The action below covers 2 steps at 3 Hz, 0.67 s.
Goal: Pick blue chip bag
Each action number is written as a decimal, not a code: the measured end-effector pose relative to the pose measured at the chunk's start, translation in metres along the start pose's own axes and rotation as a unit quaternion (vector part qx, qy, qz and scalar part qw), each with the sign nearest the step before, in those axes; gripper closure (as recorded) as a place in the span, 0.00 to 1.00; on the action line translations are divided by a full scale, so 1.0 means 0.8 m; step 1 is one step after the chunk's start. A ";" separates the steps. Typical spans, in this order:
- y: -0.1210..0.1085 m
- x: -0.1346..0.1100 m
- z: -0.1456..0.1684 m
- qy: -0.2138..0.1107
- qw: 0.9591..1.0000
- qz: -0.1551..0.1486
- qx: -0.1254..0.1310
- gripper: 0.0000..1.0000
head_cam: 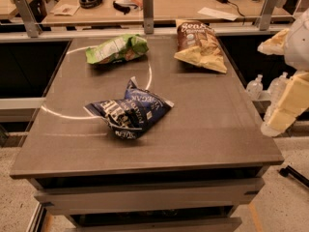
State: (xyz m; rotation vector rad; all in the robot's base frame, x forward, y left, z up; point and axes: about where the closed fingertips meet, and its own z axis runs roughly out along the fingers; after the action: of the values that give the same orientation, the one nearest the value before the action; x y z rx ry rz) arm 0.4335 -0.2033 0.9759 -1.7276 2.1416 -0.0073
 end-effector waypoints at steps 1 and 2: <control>0.017 -0.025 0.005 -0.077 0.997 -0.021 -0.011 0.00; 0.035 -0.057 0.006 -0.147 0.988 -0.044 -0.021 0.00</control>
Offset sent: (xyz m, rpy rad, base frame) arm -0.0275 0.0810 0.0040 0.4097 -0.0749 0.2661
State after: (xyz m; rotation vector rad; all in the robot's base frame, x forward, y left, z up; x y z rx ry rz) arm 0.4166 -0.1526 0.9780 -1.7252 1.8634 0.2527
